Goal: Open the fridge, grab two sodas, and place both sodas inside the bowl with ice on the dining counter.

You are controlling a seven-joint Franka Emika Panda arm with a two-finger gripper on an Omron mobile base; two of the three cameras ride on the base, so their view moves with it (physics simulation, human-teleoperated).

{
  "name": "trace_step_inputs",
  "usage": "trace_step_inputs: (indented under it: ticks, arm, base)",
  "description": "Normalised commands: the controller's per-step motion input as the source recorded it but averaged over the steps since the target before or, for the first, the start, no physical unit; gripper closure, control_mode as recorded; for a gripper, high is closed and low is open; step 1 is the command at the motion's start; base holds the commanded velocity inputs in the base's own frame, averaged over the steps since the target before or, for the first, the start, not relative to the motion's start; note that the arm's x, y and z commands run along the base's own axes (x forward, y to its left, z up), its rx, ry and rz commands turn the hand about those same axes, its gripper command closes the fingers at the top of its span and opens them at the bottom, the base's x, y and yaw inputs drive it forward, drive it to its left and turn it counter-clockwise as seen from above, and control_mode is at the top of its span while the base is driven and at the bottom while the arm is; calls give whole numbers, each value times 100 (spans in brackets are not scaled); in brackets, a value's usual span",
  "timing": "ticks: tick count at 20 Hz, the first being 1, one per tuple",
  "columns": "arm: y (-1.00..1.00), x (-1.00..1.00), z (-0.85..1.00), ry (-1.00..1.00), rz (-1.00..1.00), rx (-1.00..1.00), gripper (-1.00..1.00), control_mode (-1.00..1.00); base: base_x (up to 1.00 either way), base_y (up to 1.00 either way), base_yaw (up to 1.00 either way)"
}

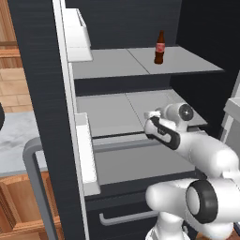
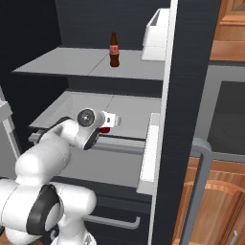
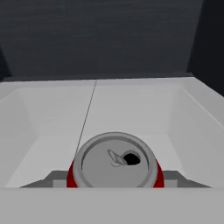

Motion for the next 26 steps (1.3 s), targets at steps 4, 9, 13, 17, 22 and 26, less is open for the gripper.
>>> trace_step_inputs:
  ticks: [4,9,13,17,22,26]
  arm:
    - [1,-62,78,16,-2,0,100,-100]
    - [0,-70,67,15,0,0,100,-100]
    - [-1,-92,27,3,0,0,100,-100]
    - [-3,-100,2,0,0,1,100,-100]
    - [0,-97,13,0,0,0,100,-100]
    - [3,-89,9,0,0,0,100,-100]
  base:
    - [0,0,0]
    - [0,0,0]
    - [0,0,0]
    - [0,0,0]
    - [0,0,0]
    - [0,0,0]
